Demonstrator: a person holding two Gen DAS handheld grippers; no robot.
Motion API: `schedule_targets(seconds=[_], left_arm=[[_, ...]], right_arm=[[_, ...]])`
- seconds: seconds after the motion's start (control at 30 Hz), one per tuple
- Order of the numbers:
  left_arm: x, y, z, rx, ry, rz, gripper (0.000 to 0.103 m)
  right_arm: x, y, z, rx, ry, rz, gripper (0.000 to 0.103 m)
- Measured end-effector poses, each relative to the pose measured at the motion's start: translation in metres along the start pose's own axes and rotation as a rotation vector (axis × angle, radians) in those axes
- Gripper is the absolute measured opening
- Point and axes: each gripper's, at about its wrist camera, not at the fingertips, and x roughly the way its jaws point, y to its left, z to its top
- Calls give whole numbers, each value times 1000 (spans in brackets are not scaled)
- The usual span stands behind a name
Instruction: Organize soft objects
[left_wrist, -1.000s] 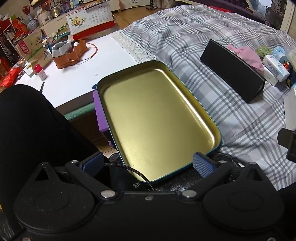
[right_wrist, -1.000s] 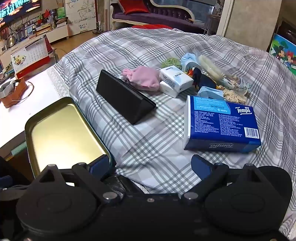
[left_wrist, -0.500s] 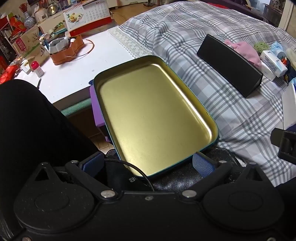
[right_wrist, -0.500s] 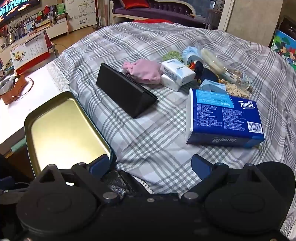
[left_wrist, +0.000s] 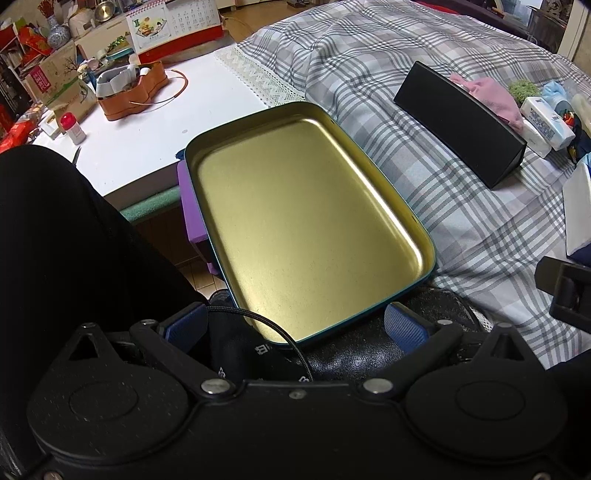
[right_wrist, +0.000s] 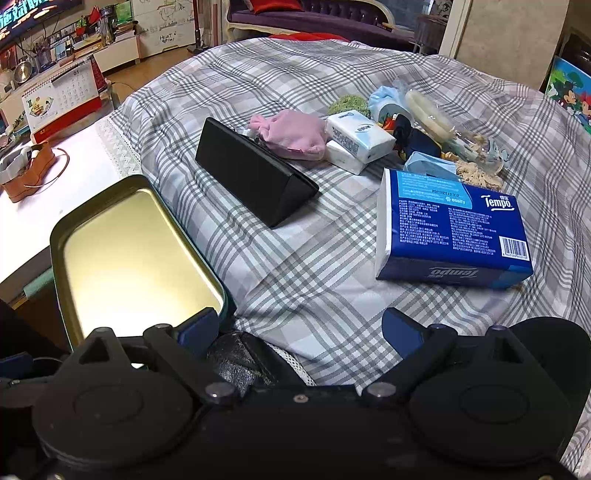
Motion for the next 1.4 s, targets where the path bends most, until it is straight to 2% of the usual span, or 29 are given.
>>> schedule_targets(seconds=[0.87,1.07,1.4], left_arm=[[1,-6,7,5,11,-26,99],[-2,-15,18,36,-5,-42,98],[-5,-51,55,140,-35,-115,98]], right_arm=[[8,-6,1,24,31,25,95],[9,-23,8,80,37,58,95],[-3,-80,34,211,-47,5,95]])
